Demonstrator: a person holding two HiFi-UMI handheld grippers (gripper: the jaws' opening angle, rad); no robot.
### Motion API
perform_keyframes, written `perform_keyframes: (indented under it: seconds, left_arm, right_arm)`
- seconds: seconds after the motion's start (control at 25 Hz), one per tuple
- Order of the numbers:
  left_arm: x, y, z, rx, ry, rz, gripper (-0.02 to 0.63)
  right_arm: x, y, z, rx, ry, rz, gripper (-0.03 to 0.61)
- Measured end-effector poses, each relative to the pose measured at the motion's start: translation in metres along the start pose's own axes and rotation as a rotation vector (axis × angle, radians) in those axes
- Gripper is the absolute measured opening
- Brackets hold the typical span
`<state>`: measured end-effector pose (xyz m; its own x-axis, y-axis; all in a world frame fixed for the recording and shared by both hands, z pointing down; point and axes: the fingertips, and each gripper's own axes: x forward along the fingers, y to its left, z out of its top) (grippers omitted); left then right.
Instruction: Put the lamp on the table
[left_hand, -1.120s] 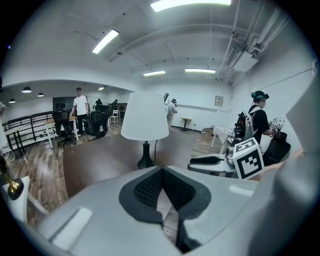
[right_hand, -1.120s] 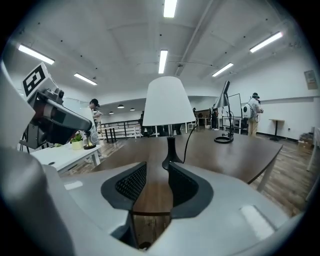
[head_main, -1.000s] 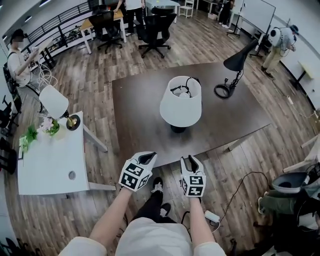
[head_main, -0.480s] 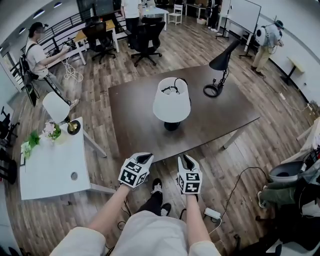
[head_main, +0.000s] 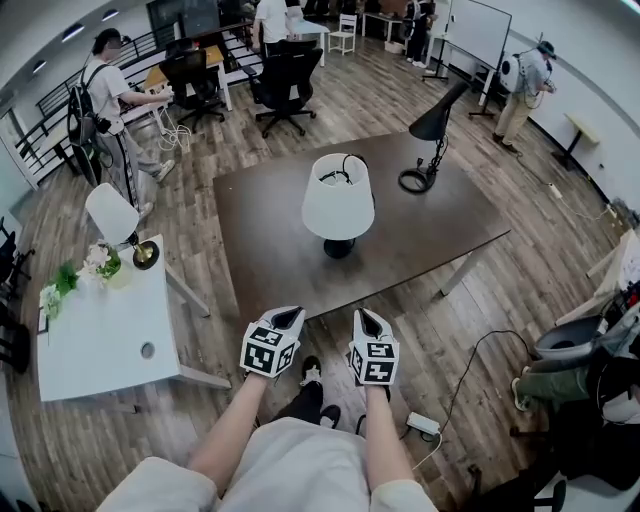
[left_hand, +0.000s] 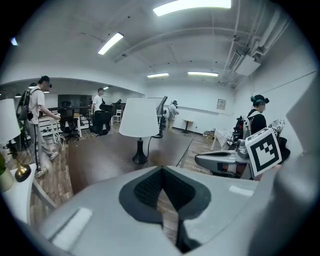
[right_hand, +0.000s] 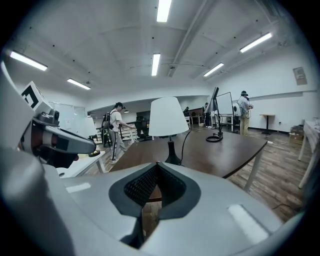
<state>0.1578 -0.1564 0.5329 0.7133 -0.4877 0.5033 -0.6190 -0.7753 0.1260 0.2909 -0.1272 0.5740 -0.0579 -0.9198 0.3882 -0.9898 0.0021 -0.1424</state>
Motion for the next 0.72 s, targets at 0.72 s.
perform_keyframes:
  seconds: [0.72]
  left_arm:
    - [-0.011, -0.003, 0.001, 0.023, -0.013, -0.011, 0.0]
  right_arm:
    - [0.001, 0.01, 0.004, -0.028, 0.006, 0.012, 0.025]
